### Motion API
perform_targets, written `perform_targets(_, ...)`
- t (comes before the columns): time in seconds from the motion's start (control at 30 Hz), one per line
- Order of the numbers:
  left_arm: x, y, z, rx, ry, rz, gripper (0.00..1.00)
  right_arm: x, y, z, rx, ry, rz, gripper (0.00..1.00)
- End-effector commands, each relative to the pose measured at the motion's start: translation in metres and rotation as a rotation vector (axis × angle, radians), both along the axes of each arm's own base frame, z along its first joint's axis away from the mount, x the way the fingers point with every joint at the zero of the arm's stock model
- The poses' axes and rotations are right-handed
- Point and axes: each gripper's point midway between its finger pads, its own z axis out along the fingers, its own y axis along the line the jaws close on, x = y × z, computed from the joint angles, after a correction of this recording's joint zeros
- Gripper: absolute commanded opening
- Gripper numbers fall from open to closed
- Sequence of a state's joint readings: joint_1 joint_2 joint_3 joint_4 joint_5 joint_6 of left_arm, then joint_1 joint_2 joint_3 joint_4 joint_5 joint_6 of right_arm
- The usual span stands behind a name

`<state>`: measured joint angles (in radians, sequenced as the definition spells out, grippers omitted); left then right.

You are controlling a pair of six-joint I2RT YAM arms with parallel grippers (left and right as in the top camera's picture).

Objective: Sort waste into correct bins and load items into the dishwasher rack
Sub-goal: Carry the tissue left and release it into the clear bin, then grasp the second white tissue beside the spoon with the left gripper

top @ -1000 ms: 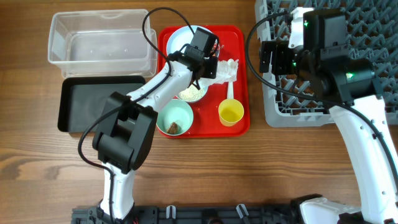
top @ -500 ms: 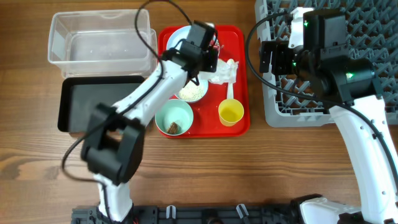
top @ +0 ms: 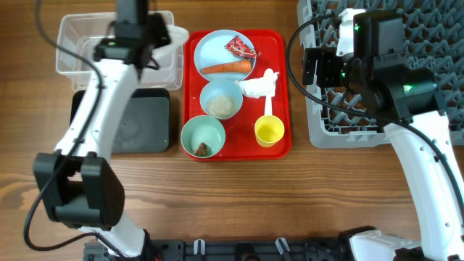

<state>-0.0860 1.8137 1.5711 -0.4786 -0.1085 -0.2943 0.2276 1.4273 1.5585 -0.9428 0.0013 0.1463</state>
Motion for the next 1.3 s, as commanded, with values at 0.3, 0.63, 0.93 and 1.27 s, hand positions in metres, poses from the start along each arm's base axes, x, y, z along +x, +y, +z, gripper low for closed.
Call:
perform_targets(0.3,-0.005,0.093,-0.025,-0.011,0.073,0.206,0.98,0.004,-0.003,0.004,0.001,-0.014,-0.024,1.00)
perform_targets(0.63,0.002,0.008,-0.019,-0.052,0.054,-0.093,1.00,0.000,-0.002,-0.004,0.011,0.021,-0.024,1.00)
perform_targets(0.93,-0.043,-0.199,-0.057,0.167,0.091,-0.718,0.98,-0.002,-0.020,-0.008,-0.014,0.041,-0.153,1.00)
perform_targets(1.27,-0.062,-0.277,-0.127,0.204,0.127,-0.888,0.98,-0.014,-0.051,-0.016,-0.099,0.082,-0.323,1.00)
